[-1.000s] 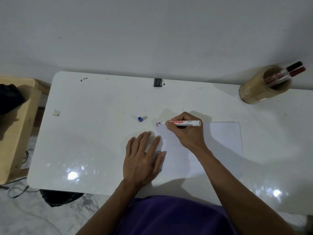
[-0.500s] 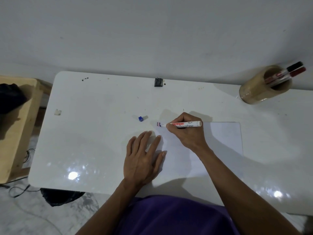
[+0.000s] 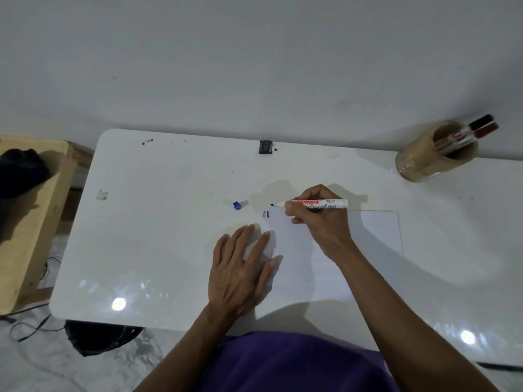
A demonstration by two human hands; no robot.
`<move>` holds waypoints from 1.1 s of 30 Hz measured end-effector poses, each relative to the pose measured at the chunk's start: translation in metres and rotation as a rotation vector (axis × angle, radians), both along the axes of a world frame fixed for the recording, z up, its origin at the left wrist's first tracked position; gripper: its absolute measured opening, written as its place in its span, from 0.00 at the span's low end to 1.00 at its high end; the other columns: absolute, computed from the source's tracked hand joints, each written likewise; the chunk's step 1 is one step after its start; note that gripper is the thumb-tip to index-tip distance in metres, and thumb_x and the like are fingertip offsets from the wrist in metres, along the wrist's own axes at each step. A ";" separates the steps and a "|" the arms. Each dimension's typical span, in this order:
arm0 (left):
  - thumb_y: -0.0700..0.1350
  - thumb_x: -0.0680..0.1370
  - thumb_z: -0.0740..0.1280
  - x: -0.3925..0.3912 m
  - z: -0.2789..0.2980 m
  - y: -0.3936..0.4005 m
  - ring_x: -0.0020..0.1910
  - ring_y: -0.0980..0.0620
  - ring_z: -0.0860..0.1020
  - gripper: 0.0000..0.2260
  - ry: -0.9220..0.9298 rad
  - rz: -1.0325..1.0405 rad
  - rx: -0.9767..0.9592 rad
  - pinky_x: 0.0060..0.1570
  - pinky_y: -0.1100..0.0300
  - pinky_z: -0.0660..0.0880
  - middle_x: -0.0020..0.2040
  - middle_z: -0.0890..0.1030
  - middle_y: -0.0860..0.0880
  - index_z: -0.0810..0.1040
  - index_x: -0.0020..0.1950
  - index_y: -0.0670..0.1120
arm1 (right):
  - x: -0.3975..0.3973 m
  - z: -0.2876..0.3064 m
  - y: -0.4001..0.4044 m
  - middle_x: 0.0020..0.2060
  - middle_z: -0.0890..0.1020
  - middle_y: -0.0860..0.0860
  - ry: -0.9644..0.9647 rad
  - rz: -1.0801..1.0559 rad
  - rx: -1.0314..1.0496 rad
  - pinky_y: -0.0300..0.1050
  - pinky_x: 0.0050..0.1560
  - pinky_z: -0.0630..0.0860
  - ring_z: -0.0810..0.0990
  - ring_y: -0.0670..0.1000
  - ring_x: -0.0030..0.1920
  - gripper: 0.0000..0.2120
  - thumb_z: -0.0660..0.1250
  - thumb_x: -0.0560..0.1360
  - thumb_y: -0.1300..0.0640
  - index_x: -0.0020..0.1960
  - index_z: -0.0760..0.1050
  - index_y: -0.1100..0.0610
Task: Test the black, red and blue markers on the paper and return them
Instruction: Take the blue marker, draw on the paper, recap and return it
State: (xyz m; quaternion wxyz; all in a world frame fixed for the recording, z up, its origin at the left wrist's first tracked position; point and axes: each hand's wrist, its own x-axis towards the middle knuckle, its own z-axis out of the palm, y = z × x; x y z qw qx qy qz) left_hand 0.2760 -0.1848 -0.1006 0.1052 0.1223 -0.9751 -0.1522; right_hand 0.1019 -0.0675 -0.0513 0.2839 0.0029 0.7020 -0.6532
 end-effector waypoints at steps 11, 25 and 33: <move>0.52 0.80 0.66 -0.060 0.034 -0.053 0.60 0.41 0.77 0.16 -0.121 0.365 0.217 0.60 0.47 0.68 0.59 0.81 0.46 0.76 0.66 0.48 | 0.024 0.038 0.004 0.44 0.87 0.56 -0.002 -0.082 -0.125 0.47 0.42 0.83 0.85 0.51 0.43 0.10 0.77 0.72 0.69 0.43 0.82 0.55; 0.51 0.80 0.68 -0.040 0.100 -0.040 0.44 0.51 0.77 0.11 0.125 0.682 1.546 0.50 0.54 0.75 0.38 0.82 0.53 0.86 0.45 0.46 | 0.073 0.083 0.004 0.39 0.89 0.55 0.192 -0.192 -0.116 0.49 0.41 0.86 0.88 0.58 0.43 0.04 0.77 0.74 0.62 0.45 0.83 0.61; 0.51 0.79 0.67 -0.025 0.120 -0.026 0.45 0.50 0.76 0.13 0.075 0.622 1.739 0.52 0.52 0.73 0.43 0.83 0.51 0.88 0.41 0.48 | 0.093 0.092 -0.002 0.39 0.88 0.55 0.240 -0.175 -0.073 0.59 0.44 0.84 0.88 0.59 0.43 0.05 0.78 0.74 0.60 0.46 0.83 0.61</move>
